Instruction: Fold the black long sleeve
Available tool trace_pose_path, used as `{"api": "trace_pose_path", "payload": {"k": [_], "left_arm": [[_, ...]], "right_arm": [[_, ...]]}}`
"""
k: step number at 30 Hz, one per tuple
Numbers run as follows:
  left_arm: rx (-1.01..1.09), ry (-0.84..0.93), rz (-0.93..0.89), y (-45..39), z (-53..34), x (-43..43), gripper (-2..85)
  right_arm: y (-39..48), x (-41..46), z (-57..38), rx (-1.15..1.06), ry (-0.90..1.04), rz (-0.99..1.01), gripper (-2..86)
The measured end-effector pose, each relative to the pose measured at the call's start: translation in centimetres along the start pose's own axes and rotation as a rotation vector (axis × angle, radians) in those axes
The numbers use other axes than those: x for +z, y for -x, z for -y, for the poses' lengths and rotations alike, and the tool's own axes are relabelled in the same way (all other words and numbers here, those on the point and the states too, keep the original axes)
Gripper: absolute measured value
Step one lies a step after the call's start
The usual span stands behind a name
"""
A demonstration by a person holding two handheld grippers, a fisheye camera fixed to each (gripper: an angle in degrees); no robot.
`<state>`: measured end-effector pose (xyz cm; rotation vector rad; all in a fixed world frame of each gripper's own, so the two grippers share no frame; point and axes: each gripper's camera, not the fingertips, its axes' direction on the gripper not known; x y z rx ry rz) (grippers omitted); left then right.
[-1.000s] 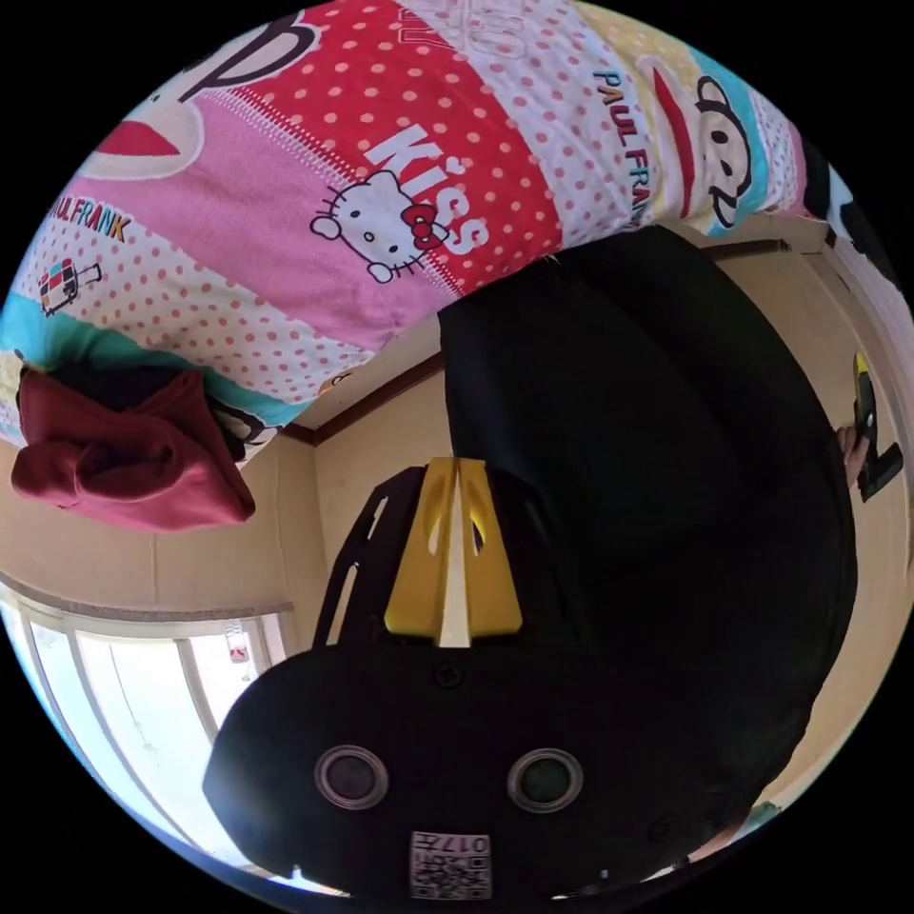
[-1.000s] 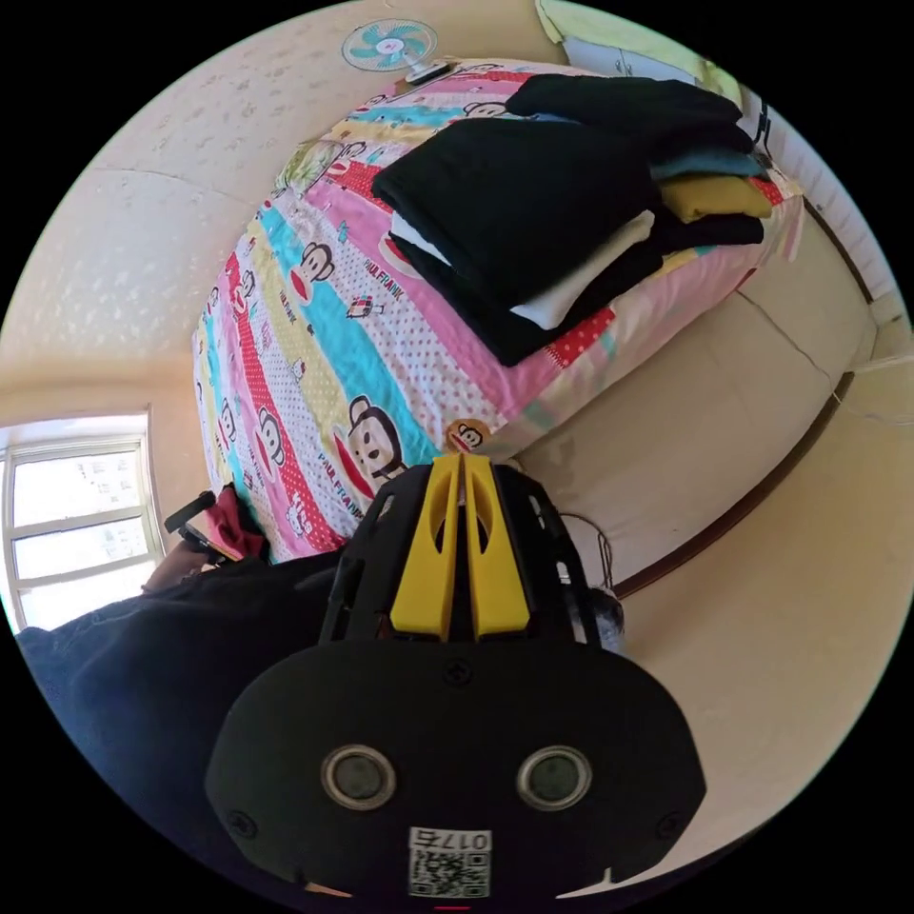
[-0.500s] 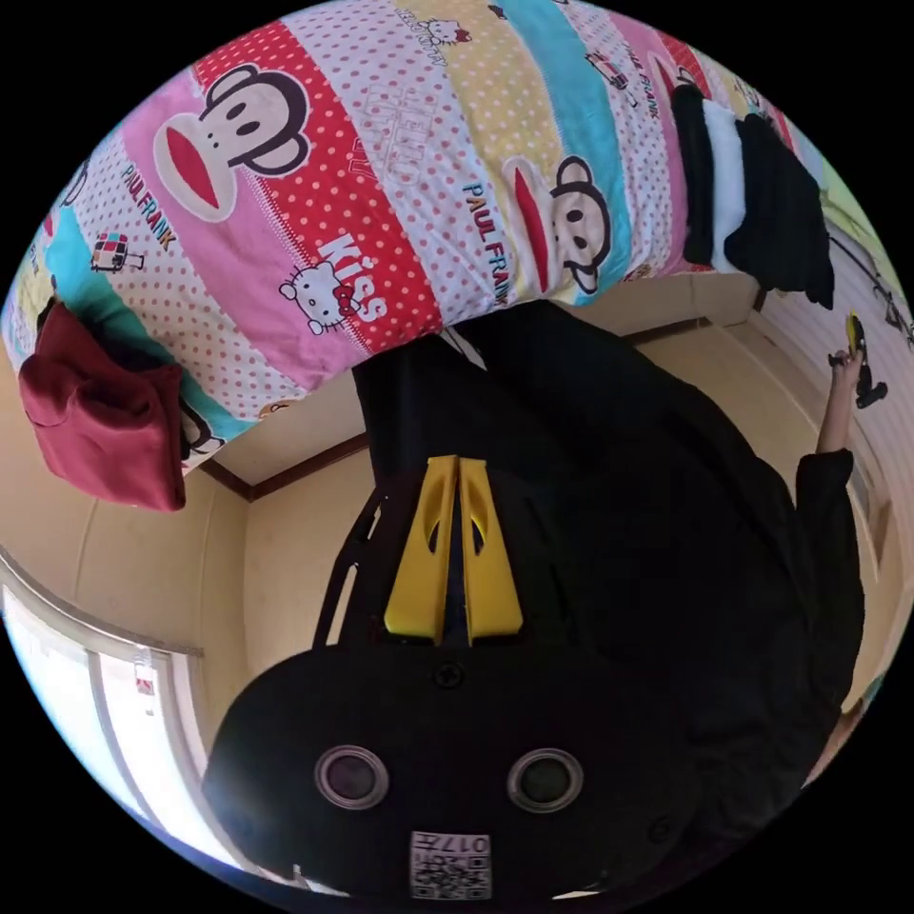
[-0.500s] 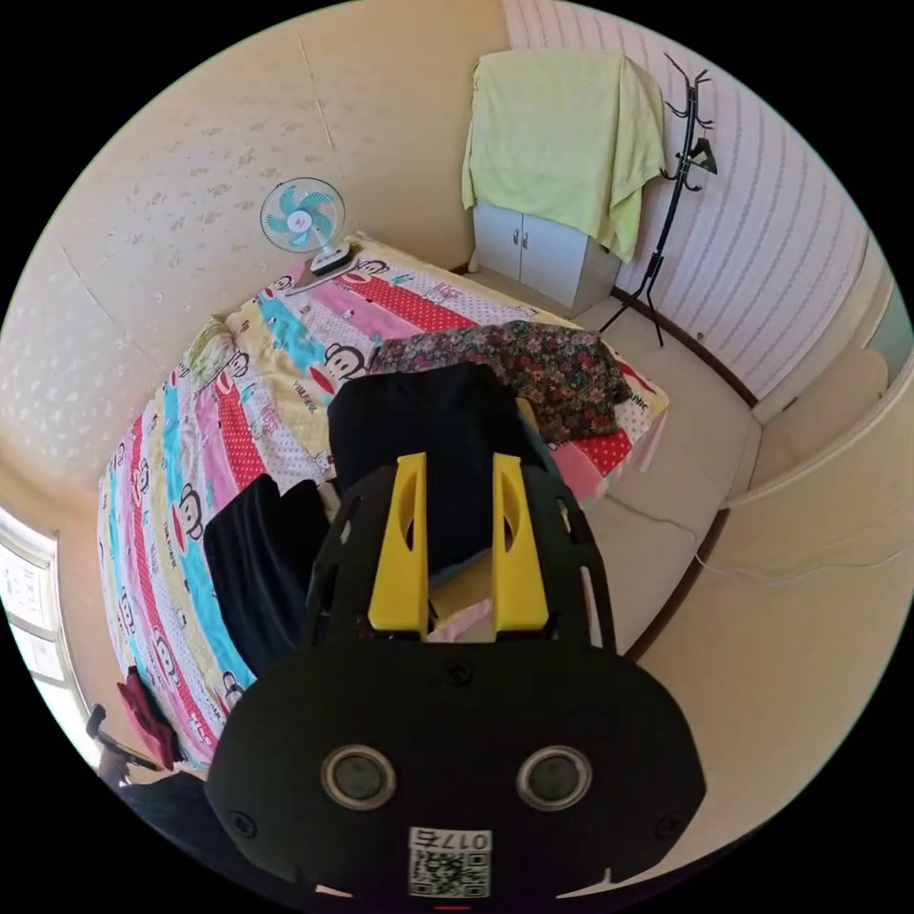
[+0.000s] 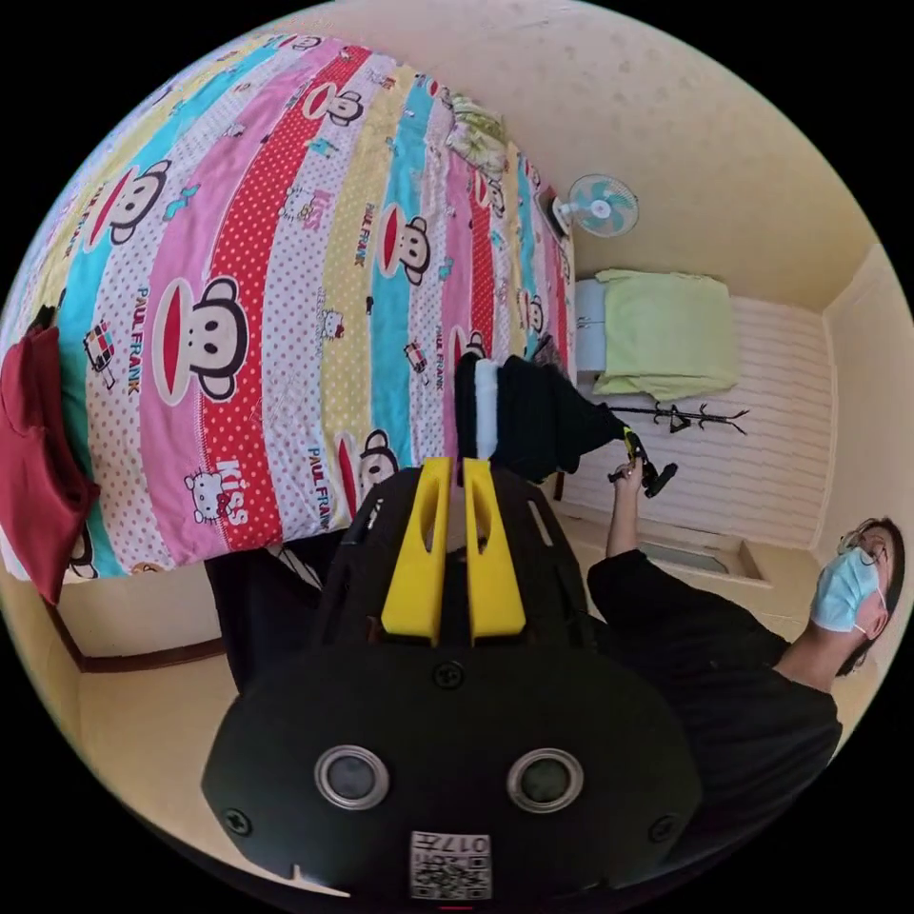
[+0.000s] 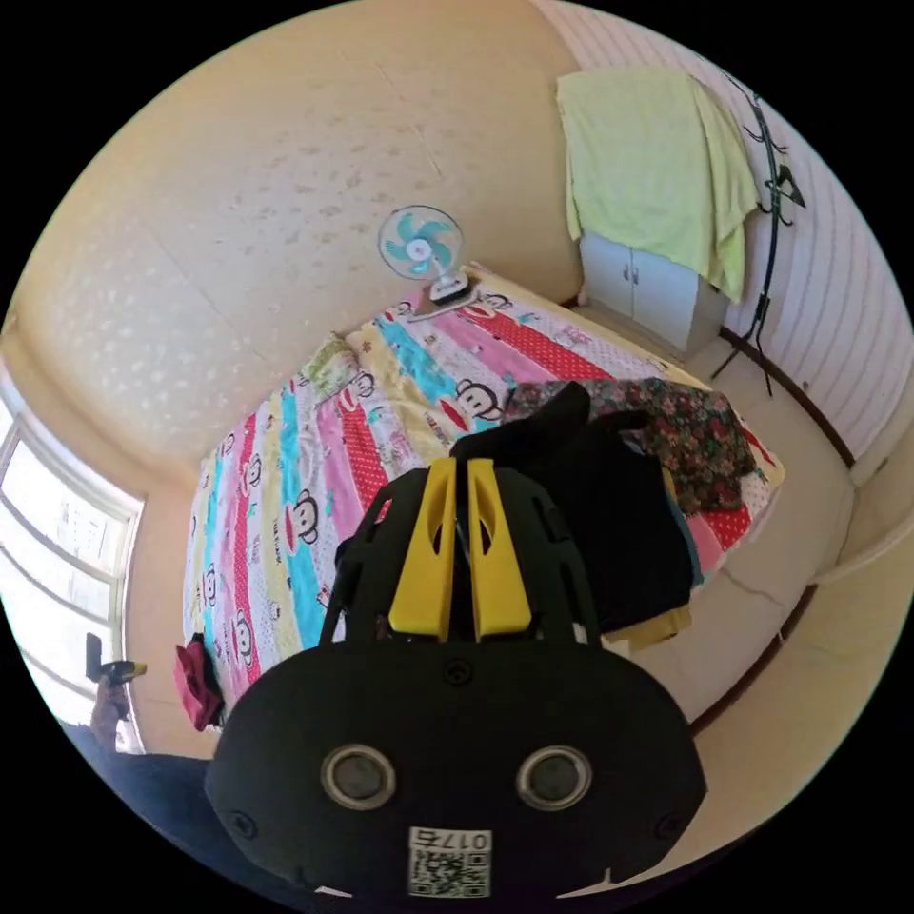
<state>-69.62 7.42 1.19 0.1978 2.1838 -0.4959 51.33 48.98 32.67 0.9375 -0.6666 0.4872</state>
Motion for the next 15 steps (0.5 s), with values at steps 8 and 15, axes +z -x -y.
{"api": "trace_pose_path", "payload": {"k": [8,15], "left_arm": [[0.062,-0.260,-0.511,0.6,-0.4,-6.2,-0.9],[0.091,-0.322,-0.621,3.7,-1.5,-9.9,-1.0]], "right_arm": [[17.7,-7.9,3.6,-0.371,-0.220,0.453,2.5],[34.8,-3.4,-3.9,-0.718,0.171,0.825,2.9]]}}
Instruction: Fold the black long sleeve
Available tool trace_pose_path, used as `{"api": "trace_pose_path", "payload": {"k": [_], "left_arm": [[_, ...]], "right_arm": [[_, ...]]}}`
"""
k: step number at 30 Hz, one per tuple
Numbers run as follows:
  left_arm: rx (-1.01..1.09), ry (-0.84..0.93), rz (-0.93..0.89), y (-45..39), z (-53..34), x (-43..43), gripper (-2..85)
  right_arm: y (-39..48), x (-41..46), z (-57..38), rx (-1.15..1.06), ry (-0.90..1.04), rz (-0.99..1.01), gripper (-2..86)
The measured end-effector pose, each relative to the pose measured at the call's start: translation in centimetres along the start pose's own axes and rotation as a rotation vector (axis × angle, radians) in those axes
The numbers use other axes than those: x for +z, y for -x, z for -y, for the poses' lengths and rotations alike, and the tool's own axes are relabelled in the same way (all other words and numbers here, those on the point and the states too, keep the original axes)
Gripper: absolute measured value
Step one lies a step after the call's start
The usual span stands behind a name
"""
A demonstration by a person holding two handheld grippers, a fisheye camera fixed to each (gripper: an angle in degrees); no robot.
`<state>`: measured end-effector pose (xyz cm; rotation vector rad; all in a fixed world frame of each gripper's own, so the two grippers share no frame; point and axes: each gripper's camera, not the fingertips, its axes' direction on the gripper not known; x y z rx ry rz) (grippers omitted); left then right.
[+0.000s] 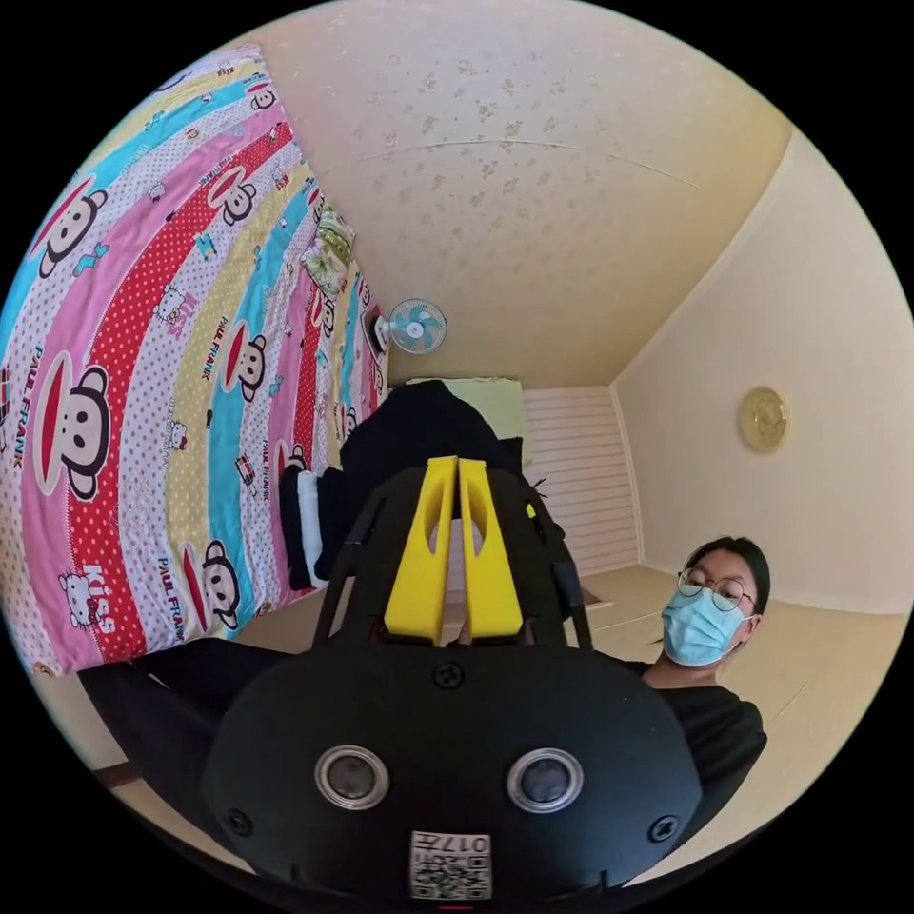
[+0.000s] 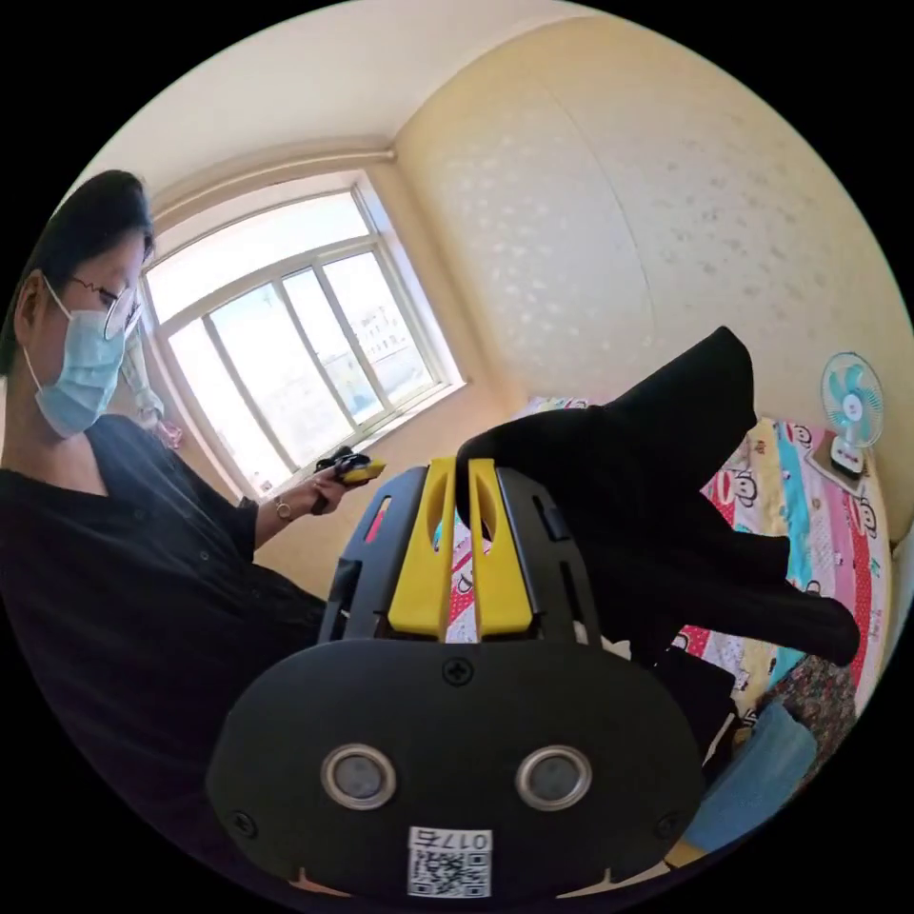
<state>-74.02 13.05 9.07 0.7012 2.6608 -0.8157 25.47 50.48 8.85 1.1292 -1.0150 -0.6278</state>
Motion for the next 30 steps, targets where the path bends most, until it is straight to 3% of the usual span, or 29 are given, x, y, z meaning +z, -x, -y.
{"api": "trace_pose_path", "payload": {"k": [2,4,7,11,16,19,23,27,30], "left_arm": [[-0.014,-0.001,-0.020,1.1,-0.3,-1.5,-1.0],[-0.041,-0.007,-0.019,2.3,-0.7,-2.4,-0.9],[-0.100,-0.021,-0.016,4.8,-1.2,-3.8,-0.6],[-0.153,0.002,0.061,7.8,-1.7,-4.6,1.1],[-0.236,0.021,0.151,12.7,-2.2,-3.1,5.2],[-0.310,0.079,0.271,16.9,-1.6,-0.4,6.9],[-0.298,0.106,0.280,20.1,0.5,4.1,7.9],[-0.307,0.099,0.379,22.0,2.6,6.8,10.6],[-0.349,0.072,0.392,24.2,3.9,8.3,13.4]], "right_arm": [[0.0,8.4,-1.9,0.050,0.150,0.102,3.0],[-0.8,21.1,-6.7,0.213,0.416,0.201,3.2],[-1.1,31.0,-12.2,0.263,0.656,0.333,3.3],[-4.8,33.2,-12.8,0.375,0.678,0.317,4.0],[-14.2,34.5,-9.5,0.425,0.672,-0.057,9.4],[-20.1,38.0,-9.3,0.496,0.639,-0.181,11.0],[-25.1,43.1,-9.3,0.566,0.520,-0.101,10.5],[-27.3,50.4,-12.1,0.646,0.805,-0.123,2.5],[-22.8,48.8,-12.9,0.492,0.775,-0.089,0.9]]}}
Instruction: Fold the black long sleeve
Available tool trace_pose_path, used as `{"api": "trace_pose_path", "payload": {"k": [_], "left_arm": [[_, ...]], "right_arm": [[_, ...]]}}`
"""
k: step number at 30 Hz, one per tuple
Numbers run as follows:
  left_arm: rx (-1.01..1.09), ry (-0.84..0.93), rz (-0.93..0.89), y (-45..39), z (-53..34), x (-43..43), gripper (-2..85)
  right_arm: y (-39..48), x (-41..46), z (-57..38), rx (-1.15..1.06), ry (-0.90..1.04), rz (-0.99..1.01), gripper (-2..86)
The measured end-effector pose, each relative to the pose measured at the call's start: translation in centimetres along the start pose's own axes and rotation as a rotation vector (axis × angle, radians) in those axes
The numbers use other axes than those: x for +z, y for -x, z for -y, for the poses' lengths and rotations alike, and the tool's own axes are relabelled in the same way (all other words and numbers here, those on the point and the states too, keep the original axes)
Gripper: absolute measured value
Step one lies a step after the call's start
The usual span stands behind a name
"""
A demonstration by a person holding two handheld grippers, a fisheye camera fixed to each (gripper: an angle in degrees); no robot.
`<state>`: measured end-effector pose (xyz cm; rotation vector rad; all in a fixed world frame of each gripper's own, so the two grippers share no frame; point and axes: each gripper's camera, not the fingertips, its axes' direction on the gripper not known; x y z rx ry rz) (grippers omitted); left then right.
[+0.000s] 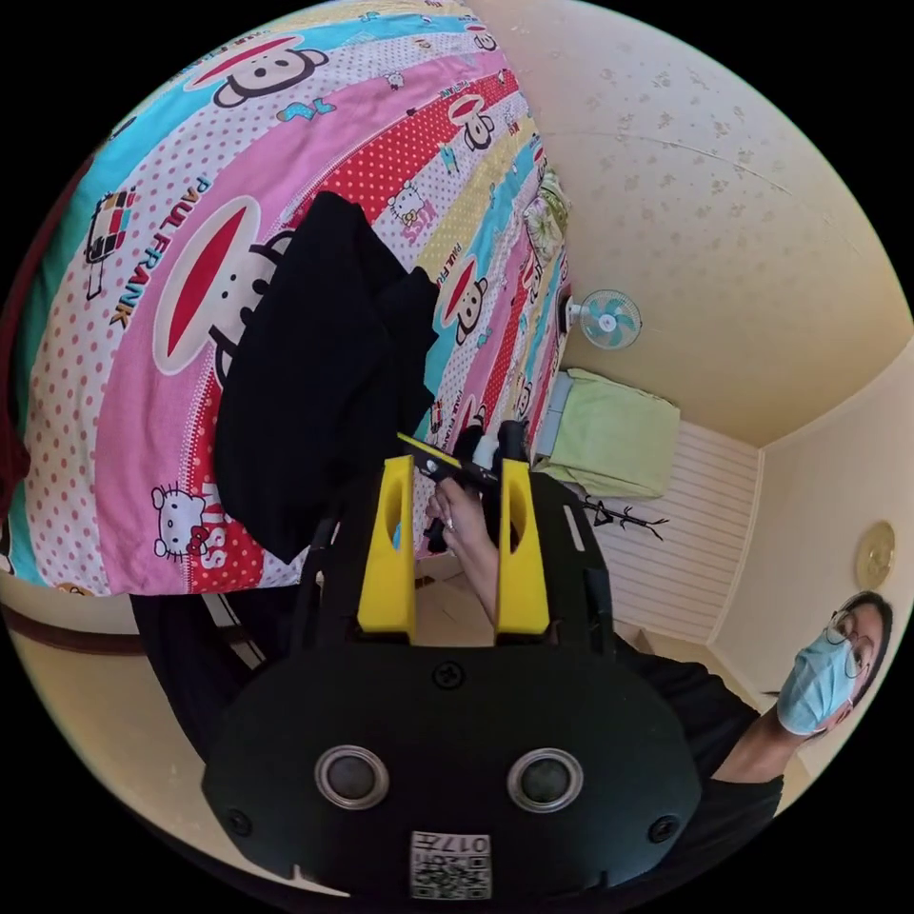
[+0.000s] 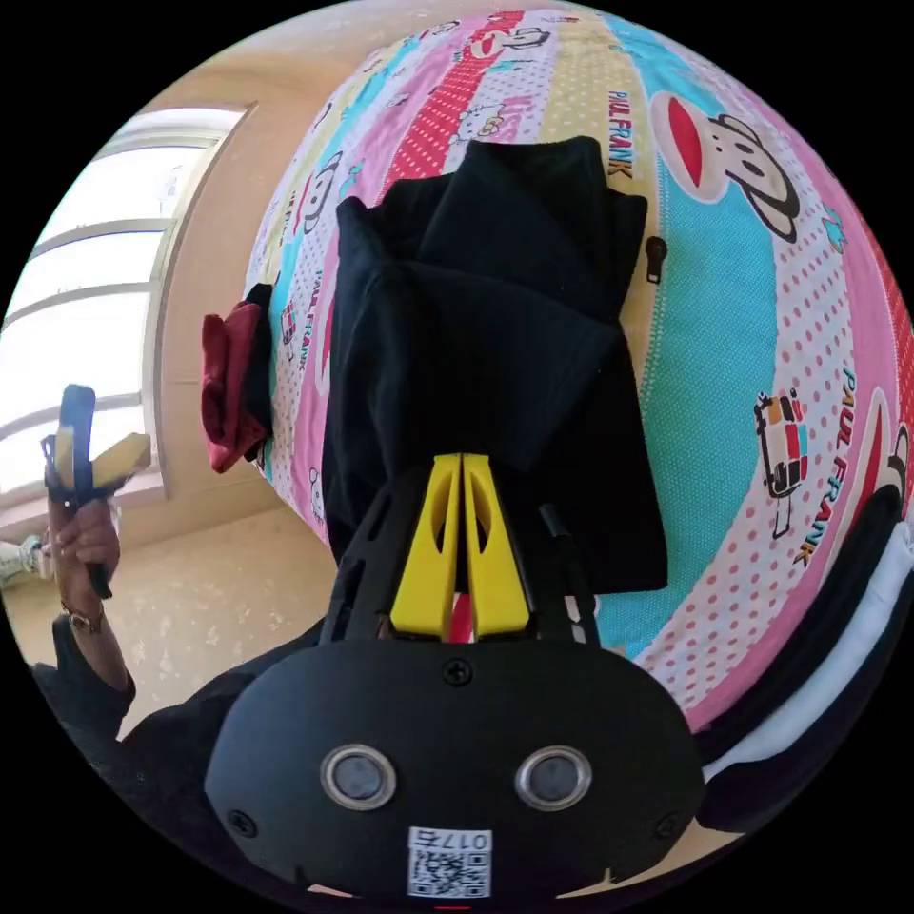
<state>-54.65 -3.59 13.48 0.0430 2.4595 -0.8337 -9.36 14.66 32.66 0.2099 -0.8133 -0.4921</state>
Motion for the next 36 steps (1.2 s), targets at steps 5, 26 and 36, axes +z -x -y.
{"api": "trace_pose_path", "payload": {"k": [5,26,36], "left_arm": [[-0.032,-0.041,0.203,1.2,4.1,5.6,17.0],[0.431,-0.236,-0.054,8.7,-10.8,4.1,4.1],[1.395,-0.216,-0.729,-4.3,-29.2,-10.5,4.0]], "right_arm": [[3.6,1.4,-7.5,-0.095,0.087,0.429,0.4],[-3.1,-12.6,-7.2,-0.221,-0.088,0.300,0.3],[2.0,-25.8,-13.1,-0.535,-0.564,0.554,2.2]]}}
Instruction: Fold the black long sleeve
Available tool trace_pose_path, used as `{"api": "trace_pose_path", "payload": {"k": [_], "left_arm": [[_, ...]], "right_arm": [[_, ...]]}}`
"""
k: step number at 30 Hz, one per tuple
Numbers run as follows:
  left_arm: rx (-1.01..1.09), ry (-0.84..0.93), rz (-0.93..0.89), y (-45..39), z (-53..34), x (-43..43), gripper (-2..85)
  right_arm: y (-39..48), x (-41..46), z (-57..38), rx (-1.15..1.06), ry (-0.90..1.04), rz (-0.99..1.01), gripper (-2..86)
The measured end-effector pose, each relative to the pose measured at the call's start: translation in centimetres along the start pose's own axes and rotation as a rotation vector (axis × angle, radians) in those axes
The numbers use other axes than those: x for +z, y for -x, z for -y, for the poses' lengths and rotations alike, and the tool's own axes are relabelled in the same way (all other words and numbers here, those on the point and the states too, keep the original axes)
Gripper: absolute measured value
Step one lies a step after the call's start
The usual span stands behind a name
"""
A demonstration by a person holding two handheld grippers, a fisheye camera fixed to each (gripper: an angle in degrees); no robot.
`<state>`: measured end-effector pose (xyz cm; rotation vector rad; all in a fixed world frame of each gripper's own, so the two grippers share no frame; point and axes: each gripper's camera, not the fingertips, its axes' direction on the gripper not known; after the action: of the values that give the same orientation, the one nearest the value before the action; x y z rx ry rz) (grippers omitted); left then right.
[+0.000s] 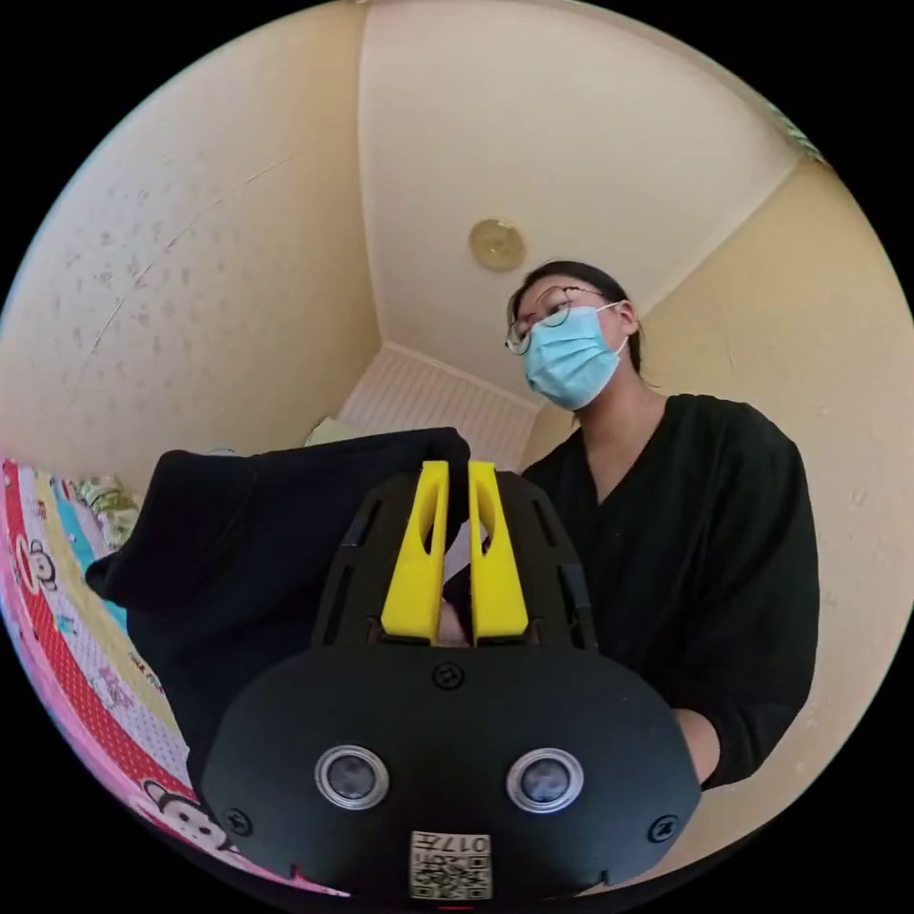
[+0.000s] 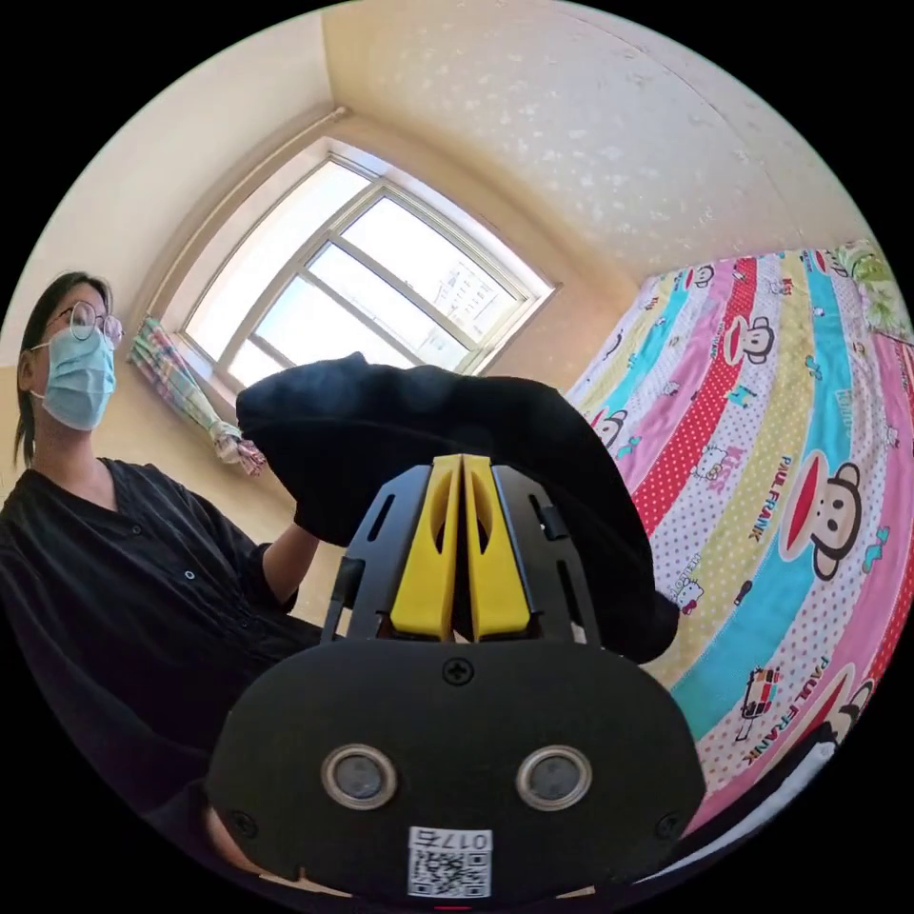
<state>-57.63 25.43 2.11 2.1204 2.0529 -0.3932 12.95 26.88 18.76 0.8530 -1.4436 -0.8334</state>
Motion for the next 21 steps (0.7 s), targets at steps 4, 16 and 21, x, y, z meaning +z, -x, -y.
{"api": "trace_pose_path", "payload": {"k": [4,16,21], "left_arm": [[0.204,0.014,-0.291,-5.8,4.8,2.6,3.7],[0.203,-0.094,-0.759,-13.8,6.3,8.3,3.6],[0.252,0.008,-0.508,-18.8,6.7,4.4,3.8]], "right_arm": [[2.6,1.5,-0.5,-0.016,0.026,0.080,7.8],[12.1,16.3,-5.1,-0.090,0.372,0.733,9.6],[14.7,6.0,-3.7,-0.101,0.018,0.384,6.1]]}}
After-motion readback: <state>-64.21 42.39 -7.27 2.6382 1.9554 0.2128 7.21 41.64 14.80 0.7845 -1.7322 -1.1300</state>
